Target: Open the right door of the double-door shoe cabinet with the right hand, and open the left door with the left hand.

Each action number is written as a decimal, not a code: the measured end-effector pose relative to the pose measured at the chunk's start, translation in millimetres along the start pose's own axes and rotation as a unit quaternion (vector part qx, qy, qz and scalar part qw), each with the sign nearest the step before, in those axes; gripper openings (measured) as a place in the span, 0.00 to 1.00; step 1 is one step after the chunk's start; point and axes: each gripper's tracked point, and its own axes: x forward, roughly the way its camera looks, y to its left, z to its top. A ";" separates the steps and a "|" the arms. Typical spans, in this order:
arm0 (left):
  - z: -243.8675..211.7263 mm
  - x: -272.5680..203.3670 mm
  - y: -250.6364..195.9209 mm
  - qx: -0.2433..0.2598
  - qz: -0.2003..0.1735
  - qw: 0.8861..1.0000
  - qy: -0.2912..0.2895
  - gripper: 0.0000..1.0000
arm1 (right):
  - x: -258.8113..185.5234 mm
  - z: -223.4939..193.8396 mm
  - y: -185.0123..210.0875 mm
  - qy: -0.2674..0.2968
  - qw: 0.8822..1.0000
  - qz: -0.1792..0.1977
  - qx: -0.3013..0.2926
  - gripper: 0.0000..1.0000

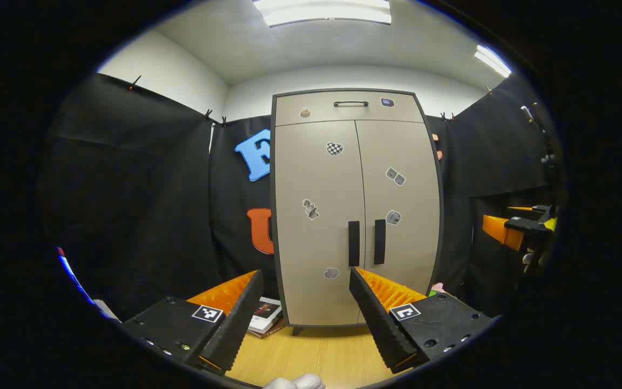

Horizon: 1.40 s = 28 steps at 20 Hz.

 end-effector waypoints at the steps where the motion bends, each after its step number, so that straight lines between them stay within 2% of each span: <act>1: 0.1 -0.9 0.1 -0.001 -0.001 1.000 0.000 0.96 | 1.1 -0.5 0.2 0.001 1.000 0.000 -0.001 1.00; 19: -4.9 14.8 0.3 -0.004 -0.008 1.000 0.003 0.96 | 15.4 -8.9 8.9 0.012 1.000 -0.006 -0.008 1.00; 23: -7.6 13.5 4.8 -0.005 -0.005 1.000 0.006 0.96 | 35.2 -7.4 32.0 0.009 1.000 0.007 -0.011 1.00; 28: -10.6 8.9 19.7 -0.004 0.012 1.000 0.010 0.96 | 75.9 -11.9 83.3 0.012 0.999 0.038 -0.006 1.00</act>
